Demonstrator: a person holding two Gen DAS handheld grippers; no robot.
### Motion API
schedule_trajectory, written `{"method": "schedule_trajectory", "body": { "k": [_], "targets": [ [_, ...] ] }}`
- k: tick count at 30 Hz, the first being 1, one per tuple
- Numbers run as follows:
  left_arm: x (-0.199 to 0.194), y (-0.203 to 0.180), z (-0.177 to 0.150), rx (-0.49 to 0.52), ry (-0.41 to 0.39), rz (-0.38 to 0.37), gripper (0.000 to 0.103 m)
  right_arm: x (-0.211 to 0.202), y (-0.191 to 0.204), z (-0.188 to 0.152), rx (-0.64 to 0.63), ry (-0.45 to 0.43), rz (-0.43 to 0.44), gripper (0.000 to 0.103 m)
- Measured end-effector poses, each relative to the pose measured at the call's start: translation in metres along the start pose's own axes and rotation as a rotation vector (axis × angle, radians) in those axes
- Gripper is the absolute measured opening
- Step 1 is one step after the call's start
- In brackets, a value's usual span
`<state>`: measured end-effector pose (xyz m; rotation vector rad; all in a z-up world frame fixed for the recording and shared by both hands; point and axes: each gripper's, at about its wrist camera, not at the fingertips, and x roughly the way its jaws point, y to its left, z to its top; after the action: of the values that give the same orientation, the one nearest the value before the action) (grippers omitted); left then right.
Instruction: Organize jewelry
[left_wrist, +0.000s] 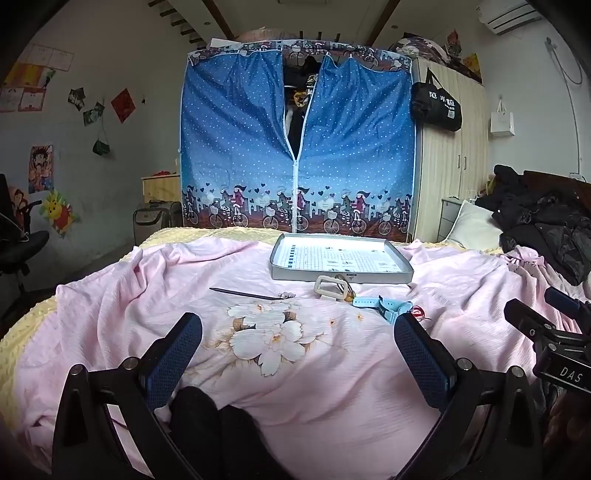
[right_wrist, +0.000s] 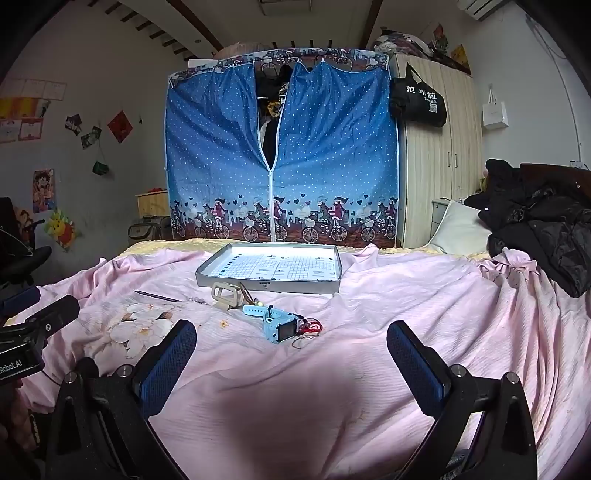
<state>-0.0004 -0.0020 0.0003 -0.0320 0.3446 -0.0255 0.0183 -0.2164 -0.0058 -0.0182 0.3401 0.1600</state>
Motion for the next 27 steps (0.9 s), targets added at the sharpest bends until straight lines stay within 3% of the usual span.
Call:
{"method": "schedule_trajectory", "body": {
  "k": [27],
  "targets": [
    [-0.0019,-0.0045,0.0003,0.010,0.000,-0.001,0.101,0.0000,0.0021,-0.0008,0.009,-0.001,0.003,0.103]
  ]
}}
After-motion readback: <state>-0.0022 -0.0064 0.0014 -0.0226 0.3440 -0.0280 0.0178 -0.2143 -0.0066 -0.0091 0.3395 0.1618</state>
